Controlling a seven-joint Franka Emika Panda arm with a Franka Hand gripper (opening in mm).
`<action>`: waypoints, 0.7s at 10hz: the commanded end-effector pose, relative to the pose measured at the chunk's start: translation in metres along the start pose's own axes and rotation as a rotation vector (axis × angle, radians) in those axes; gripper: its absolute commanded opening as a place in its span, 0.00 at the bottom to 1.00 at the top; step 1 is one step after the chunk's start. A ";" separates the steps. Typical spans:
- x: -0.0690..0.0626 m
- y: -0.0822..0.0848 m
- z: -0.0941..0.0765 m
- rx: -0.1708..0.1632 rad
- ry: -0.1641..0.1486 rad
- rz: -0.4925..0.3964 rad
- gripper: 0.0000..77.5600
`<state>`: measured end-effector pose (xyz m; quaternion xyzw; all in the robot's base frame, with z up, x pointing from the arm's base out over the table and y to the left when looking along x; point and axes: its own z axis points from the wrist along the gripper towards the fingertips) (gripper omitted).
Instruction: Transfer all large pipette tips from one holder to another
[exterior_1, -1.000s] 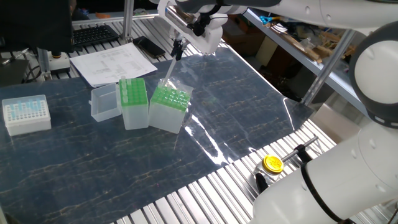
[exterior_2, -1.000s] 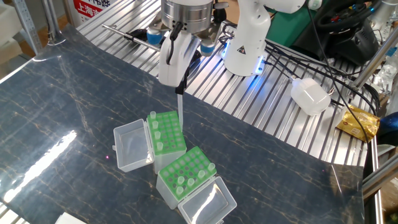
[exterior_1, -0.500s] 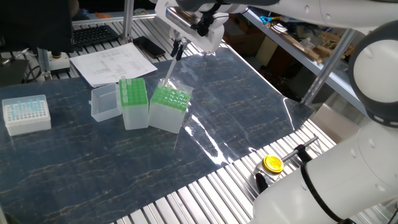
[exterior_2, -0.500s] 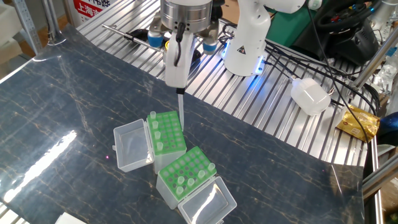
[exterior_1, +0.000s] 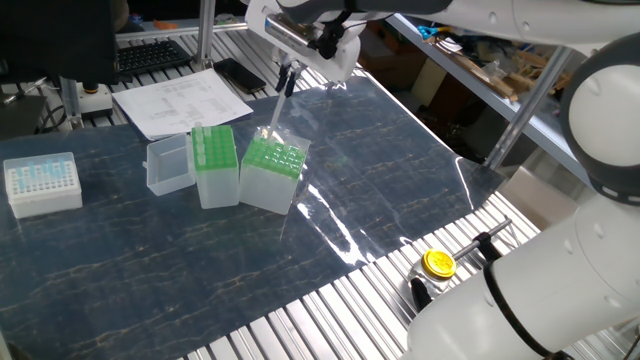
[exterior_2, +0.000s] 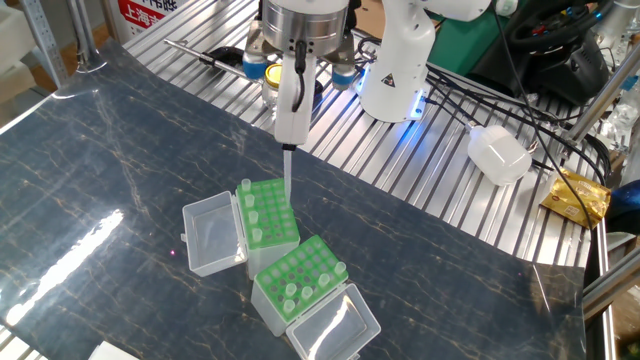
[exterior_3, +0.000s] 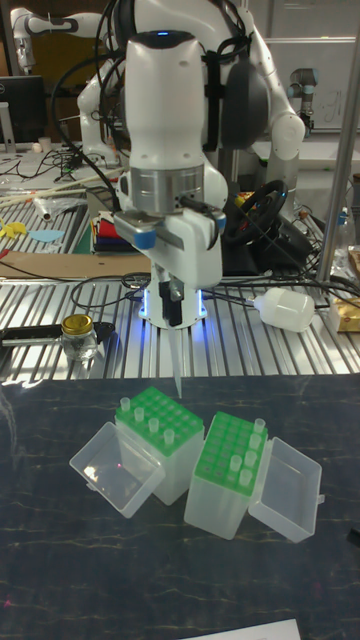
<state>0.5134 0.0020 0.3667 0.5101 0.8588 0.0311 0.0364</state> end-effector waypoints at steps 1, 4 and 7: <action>0.002 0.001 -0.001 0.013 -0.004 0.026 0.01; 0.016 0.009 0.000 0.019 -0.005 0.067 0.01; 0.022 0.018 0.002 0.016 -0.006 0.096 0.01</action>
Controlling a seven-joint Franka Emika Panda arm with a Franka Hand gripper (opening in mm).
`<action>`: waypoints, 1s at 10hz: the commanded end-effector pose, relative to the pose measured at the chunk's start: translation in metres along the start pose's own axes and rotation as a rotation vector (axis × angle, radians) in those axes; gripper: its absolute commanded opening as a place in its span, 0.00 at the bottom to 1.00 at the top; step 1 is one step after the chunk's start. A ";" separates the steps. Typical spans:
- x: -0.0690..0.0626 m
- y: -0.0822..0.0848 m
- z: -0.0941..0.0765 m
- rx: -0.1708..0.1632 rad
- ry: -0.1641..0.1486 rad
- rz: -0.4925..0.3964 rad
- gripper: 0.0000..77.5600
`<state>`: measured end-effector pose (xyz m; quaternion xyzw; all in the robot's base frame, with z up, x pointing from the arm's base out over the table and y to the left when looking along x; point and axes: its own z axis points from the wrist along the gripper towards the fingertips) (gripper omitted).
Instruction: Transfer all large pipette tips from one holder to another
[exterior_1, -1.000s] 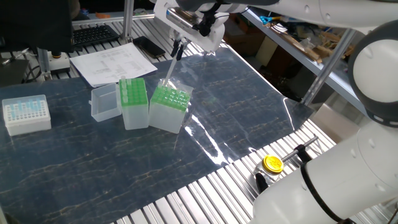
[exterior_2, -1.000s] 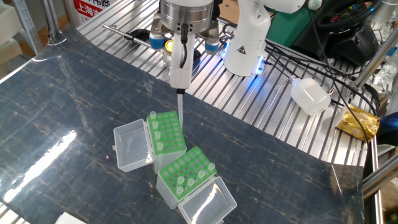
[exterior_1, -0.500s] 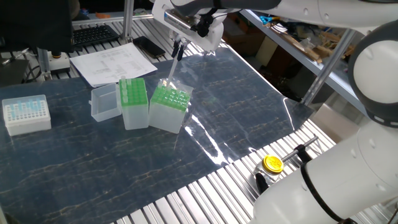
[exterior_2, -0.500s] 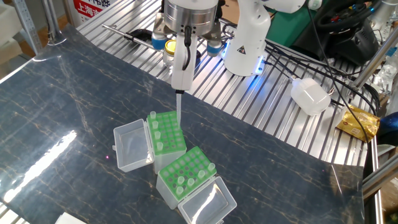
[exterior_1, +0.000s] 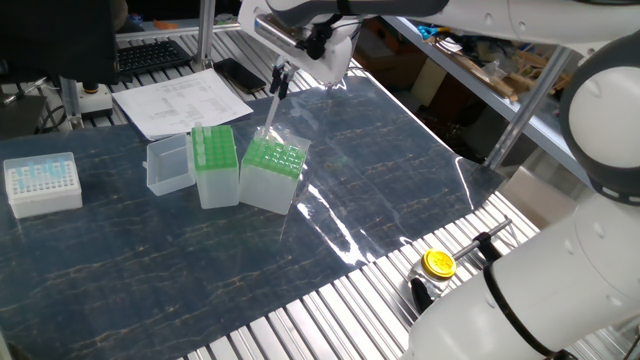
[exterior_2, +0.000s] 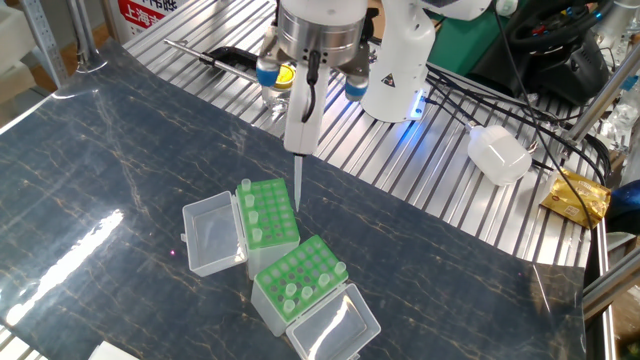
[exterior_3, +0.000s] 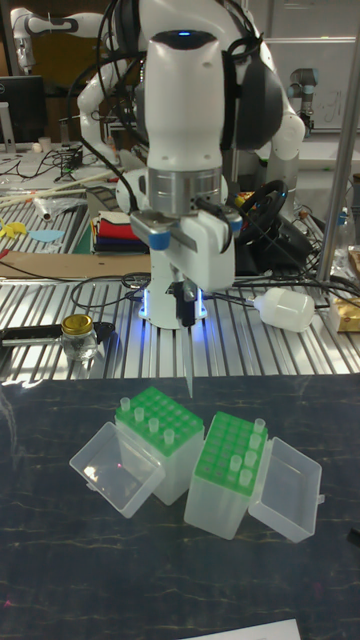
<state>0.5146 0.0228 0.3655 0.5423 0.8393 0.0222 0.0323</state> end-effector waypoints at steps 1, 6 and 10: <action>0.006 0.008 0.000 -0.005 0.000 0.024 0.01; 0.011 0.021 0.001 -0.014 -0.002 0.055 0.01; 0.018 0.035 0.005 -0.020 -0.001 0.094 0.01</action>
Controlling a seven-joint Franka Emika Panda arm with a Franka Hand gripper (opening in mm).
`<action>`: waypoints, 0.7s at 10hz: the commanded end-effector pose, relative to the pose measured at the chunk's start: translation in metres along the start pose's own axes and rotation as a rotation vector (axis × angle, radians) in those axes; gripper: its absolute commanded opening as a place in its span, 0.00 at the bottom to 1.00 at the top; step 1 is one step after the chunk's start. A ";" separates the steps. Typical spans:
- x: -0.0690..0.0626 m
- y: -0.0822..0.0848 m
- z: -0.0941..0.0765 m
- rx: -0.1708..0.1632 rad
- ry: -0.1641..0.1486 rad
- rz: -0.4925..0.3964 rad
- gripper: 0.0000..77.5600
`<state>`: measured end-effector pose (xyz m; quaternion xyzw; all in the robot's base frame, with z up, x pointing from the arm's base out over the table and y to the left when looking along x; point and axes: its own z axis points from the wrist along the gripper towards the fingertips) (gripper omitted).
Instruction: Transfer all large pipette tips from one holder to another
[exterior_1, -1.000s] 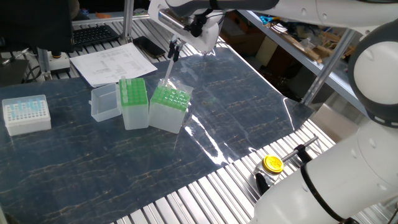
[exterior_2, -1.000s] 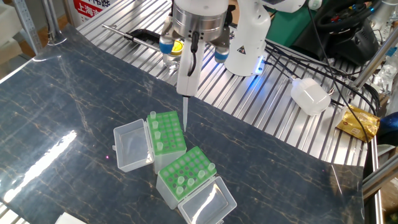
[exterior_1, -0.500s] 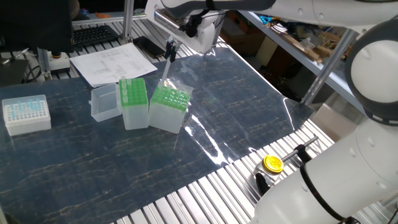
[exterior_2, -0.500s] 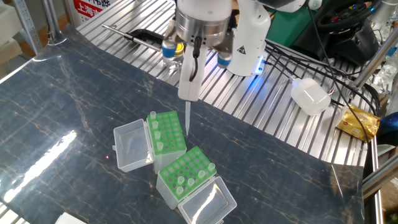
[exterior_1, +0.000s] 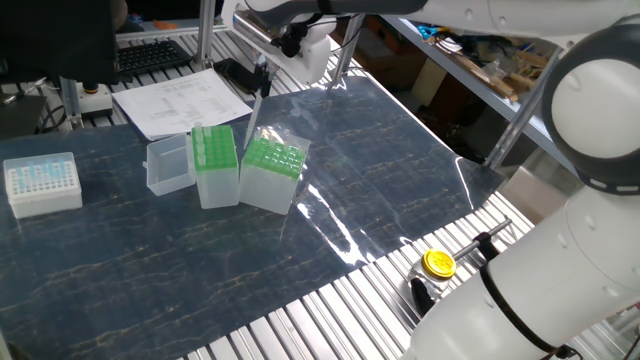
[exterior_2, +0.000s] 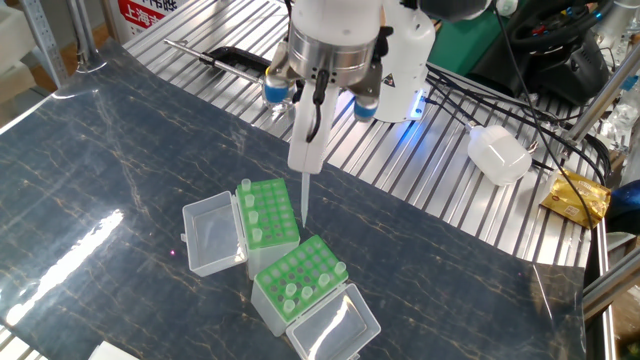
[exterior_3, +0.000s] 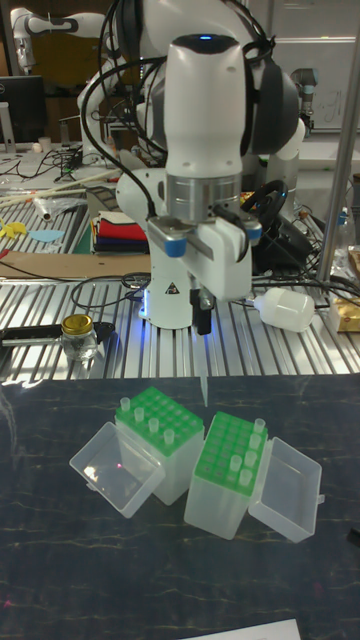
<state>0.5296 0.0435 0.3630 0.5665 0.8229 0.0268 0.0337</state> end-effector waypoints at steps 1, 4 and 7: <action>0.008 0.016 0.003 -0.015 -0.002 0.045 0.01; 0.013 0.022 0.006 -0.024 0.001 0.070 0.01; 0.021 0.028 0.009 -0.032 -0.001 0.091 0.01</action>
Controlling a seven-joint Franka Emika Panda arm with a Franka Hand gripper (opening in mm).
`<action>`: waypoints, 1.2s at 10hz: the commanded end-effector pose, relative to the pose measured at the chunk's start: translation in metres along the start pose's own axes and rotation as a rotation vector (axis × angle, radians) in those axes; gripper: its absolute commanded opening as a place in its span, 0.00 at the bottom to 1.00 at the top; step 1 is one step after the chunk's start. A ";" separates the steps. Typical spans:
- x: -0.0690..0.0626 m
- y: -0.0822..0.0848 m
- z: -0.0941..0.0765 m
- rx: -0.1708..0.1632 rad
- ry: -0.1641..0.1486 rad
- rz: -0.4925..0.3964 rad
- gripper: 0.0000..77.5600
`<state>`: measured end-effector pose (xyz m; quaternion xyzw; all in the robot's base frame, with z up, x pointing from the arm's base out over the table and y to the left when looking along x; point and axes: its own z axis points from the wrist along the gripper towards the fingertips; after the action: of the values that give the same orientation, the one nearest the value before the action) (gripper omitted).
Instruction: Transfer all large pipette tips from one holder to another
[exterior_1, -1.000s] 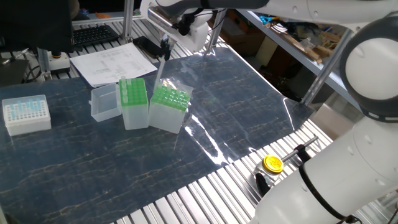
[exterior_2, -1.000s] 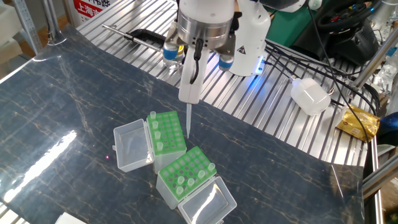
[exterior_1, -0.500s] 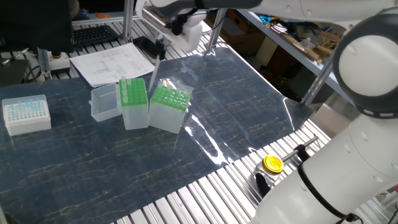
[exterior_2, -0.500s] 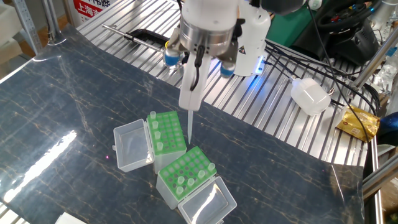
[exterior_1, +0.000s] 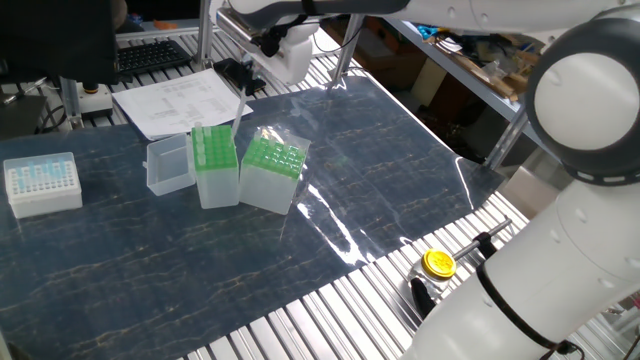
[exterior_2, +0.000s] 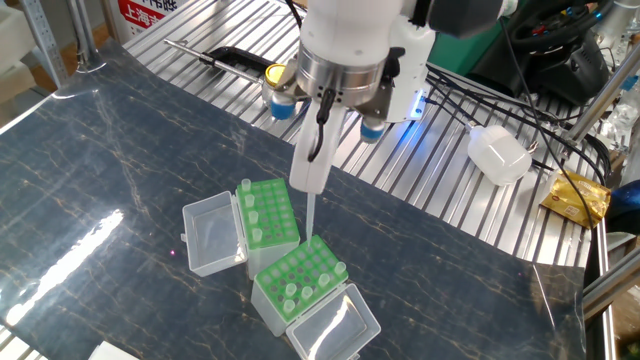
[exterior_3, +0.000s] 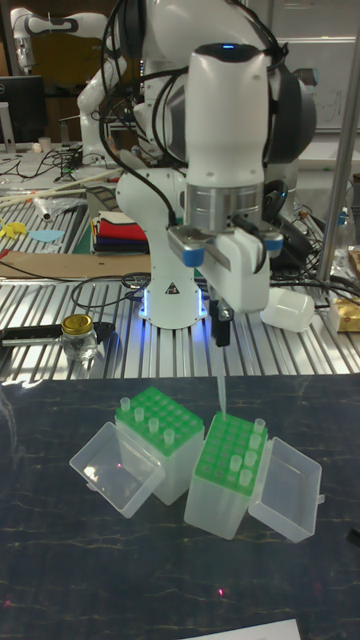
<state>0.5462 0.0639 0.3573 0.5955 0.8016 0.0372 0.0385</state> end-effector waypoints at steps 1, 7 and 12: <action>0.012 0.007 0.004 -0.017 -0.004 0.030 0.01; 0.020 0.013 0.012 -0.024 0.003 0.031 0.01; 0.024 0.009 0.015 0.003 -0.023 0.011 0.01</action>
<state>0.5495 0.0892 0.3424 0.6008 0.7976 0.0291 0.0441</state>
